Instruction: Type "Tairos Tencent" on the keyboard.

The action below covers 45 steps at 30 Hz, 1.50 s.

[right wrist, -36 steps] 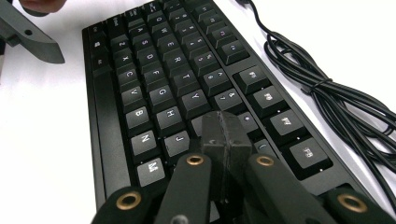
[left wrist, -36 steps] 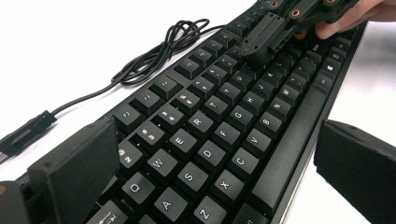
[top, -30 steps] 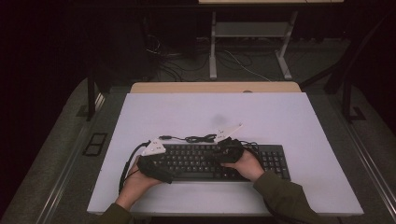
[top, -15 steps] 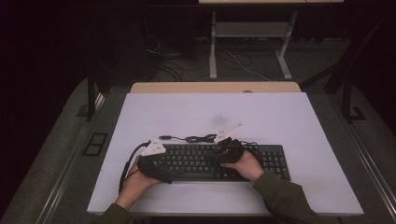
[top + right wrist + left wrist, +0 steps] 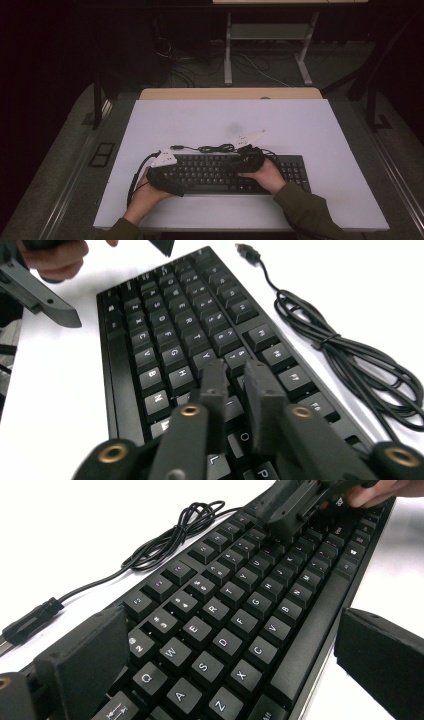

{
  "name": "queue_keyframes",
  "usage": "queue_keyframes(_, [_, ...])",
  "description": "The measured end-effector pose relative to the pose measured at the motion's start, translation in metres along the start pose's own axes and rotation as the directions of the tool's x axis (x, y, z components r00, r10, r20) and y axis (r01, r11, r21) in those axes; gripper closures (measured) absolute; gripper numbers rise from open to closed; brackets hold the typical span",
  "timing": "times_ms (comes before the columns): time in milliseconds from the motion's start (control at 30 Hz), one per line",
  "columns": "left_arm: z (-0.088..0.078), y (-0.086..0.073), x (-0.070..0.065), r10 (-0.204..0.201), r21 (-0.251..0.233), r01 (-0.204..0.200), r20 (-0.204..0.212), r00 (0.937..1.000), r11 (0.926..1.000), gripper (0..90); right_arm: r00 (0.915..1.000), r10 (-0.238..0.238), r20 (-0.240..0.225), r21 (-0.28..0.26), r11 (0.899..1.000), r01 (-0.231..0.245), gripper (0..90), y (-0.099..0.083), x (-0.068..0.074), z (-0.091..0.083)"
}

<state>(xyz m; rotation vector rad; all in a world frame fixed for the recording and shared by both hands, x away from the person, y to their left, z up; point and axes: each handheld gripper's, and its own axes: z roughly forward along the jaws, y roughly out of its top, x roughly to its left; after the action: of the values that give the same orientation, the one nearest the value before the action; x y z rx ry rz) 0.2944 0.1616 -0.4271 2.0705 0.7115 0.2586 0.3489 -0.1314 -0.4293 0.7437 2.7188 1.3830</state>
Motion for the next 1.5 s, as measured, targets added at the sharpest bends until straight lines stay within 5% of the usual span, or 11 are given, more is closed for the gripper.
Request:
queue_keyframes(600, [-0.003, 0.0, 0.005, -0.028, -0.022, 0.028, -0.017, 0.9995, 0.9994, 13.8, 0.9992, 0.032, -0.022, -0.105, 0.994, -0.035, 35.6, -0.01, -0.007, -0.017])
queue_keyframes(767, [-0.003, 0.0, 0.005, -0.034, -0.031, 0.034, -0.016, 0.9993, 0.9989, 19.5, 0.9991, 0.041, -0.007, -0.113, 0.993, -0.042, 33.1, -0.011, -0.008, -0.018])
queue_keyframes(1500, [-0.001, 0.017, 0.014, -0.023, 0.003, 0.023, 0.052, 0.9984, 0.9997, 88.9, 0.9988, 0.042, 0.025, -0.146, 0.989, -0.038, 20.6, -0.016, -0.008, -0.018])
